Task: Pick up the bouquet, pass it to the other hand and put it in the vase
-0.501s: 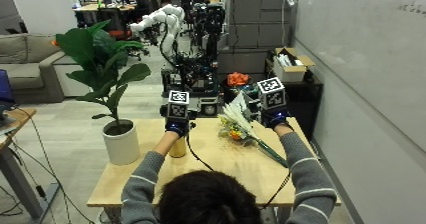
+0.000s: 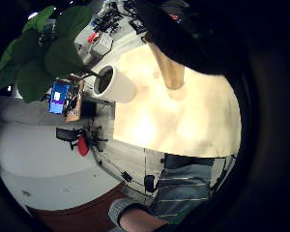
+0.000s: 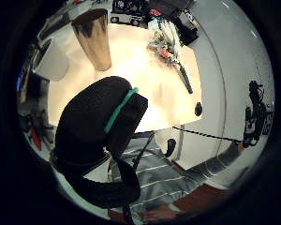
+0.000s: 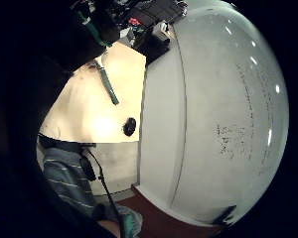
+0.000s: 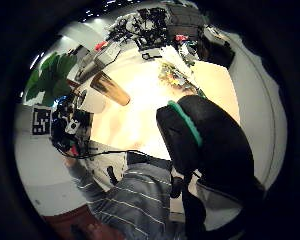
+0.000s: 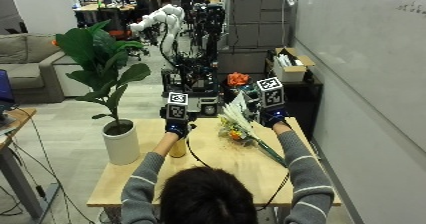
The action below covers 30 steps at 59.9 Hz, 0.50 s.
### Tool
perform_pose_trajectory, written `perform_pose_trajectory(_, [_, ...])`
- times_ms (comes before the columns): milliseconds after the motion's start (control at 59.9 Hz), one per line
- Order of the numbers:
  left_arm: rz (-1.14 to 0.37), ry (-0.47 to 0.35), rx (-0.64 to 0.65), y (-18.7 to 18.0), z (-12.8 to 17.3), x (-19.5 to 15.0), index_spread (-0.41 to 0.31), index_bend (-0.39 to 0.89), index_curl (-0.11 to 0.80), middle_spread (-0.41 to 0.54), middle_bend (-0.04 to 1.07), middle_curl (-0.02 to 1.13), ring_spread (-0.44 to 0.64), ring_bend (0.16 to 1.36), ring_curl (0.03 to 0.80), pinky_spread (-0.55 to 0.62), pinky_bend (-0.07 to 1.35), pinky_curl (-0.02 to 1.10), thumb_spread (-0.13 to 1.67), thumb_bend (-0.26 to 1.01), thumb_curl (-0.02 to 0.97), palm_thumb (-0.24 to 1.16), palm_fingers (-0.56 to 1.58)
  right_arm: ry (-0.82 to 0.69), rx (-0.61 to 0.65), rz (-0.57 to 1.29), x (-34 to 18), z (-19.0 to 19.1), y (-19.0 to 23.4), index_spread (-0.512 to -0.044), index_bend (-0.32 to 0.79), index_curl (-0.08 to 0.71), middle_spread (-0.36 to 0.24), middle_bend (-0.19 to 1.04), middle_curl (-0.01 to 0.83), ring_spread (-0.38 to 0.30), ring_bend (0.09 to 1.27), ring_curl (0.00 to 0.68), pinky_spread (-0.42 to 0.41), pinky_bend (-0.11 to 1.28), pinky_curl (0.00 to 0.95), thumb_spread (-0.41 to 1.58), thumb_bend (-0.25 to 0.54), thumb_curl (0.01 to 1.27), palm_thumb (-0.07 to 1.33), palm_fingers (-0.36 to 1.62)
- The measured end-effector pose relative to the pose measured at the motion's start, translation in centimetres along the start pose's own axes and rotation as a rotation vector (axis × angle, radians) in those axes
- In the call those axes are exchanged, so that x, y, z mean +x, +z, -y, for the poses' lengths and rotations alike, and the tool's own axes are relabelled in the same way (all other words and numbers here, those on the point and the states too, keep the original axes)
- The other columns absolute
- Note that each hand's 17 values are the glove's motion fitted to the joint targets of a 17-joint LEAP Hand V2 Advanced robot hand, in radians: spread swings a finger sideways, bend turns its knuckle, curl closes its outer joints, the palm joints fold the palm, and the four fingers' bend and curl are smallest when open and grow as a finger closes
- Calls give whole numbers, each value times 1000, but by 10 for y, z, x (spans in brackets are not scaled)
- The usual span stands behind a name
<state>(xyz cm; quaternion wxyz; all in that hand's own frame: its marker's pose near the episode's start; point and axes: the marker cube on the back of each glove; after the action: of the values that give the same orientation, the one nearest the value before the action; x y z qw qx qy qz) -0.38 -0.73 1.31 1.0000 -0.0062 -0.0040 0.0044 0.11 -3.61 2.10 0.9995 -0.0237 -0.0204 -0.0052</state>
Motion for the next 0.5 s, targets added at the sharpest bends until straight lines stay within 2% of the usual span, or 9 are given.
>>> perform_pose_trajectory(134, [3, 9, -4, 6, 4, 2, -2, 100, 141, 105, 269, 331, 184, 612, 279, 178, 512, 325, 1106, -19, 204, 144, 307, 41, -29, 18, 5, -7, -7, -363, 104, 148, -5, 232, 307, 29, 535, 302, 250, 584, 319, 1269, 125, 174, 419, 425])
perform_pose_trajectory(217, [0, 9, 8, -2, -8, 4, -2, 101, 149, 109, 268, 343, 185, 617, 284, 179, 514, 333, 1110, -20, 215, 142, 301, 122, -30, 17, 12, -13, -16, -365, 101, 151, -3, 232, 321, 29, 532, 308, 251, 588, 326, 1276, 103, 183, 423, 417])
perform_pose_trajectory(317, [-2, 15, 2, 4, 2, 9, -2, 101, 157, 112, 267, 355, 186, 621, 289, 185, 515, 341, 1114, -20, 225, 139, 296, 93, -33, 63, 31, 30, 2, -367, 96, 152, -2, 224, 332, 41, 530, 315, 251, 601, 336, 1267, 59, 186, 399, 398])
perform_pose_trajectory(367, [5, 24, 2, 13, 15, 10, -2, 101, 161, 113, 266, 360, 186, 623, 290, 187, 516, 344, 1115, -20, 230, 137, 295, 105, -40, 80, 39, 36, 4, -367, 83, 148, 2, 225, 338, 47, 536, 319, 253, 607, 341, 1262, 37, 189, 386, 385])
perform_pose_trajectory(501, [2, 37, 4, 22, 25, 17, 2, 97, 165, 114, 268, 372, 186, 629, 296, 193, 516, 350, 1118, -21, 236, 129, 286, 171, -21, 152, 57, 57, 13, -363, 64, 132, 12, 228, 352, 72, 558, 329, 263, 629, 351, 1240, -10, 198, 366, 346])
